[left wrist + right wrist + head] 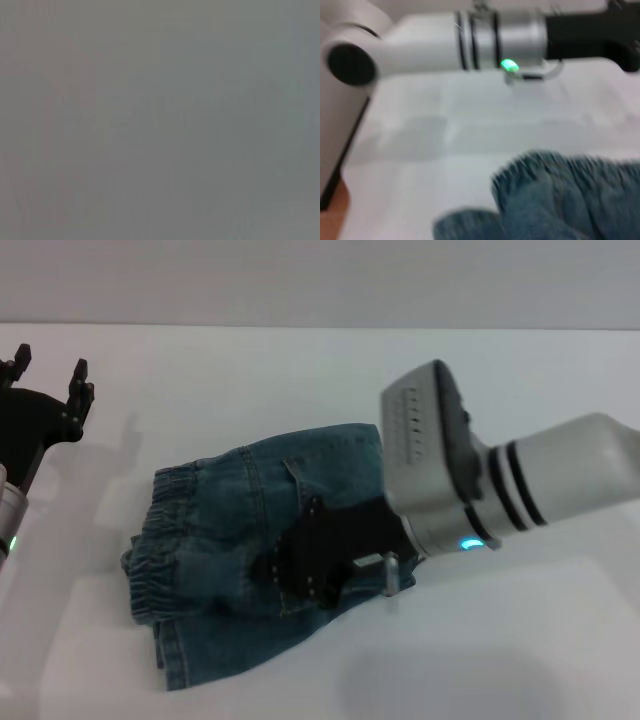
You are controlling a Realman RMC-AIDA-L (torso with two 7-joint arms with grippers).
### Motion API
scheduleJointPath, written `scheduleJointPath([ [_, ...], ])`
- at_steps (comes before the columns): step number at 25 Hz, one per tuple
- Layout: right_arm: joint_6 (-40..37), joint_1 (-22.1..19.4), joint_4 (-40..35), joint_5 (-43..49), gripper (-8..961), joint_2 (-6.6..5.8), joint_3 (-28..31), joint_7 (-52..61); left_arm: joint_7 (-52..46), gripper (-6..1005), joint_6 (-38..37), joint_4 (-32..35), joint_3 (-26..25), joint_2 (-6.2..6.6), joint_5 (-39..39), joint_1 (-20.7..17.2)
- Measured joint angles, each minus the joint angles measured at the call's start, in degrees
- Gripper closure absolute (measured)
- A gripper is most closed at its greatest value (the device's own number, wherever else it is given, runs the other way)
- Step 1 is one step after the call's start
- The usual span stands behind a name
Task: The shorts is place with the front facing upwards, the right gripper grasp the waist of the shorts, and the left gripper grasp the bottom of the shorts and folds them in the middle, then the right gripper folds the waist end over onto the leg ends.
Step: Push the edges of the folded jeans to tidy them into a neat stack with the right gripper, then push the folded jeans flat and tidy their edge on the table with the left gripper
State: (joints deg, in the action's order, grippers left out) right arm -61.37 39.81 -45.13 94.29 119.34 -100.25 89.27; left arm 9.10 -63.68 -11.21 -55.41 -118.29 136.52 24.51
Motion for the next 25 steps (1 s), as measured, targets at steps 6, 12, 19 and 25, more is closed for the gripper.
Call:
scheduleJointPath([
  [6, -4.96, -9.58, -11.95, -0.28, 954, -0.16, 2.58, -2.50, -0.91, 383, -1.92, -0.72, -0.06, 0.12, -0.03, -0.30],
  [12, -13.63, -14.51, -14.07, -5.84, 955, -0.34, 8.95, -7.96, -1.40, 417, -2.49, -2.14, 0.04, 0.25, 0.26, -0.68],
  [19, -17.28, -19.88, -12.47, -11.61, 955, -0.13, 16.82, -16.40, -2.42, 463, -2.69, -4.72, 0.73, 0.31, 0.33, -1.60],
  [25, -14.01, -23.09, -4.15, -21.16, 954, -0.31, 22.40, -27.94, -12.95, 462, -3.87, -4.53, 4.31, 1.76, 6.09, -1.53],
])
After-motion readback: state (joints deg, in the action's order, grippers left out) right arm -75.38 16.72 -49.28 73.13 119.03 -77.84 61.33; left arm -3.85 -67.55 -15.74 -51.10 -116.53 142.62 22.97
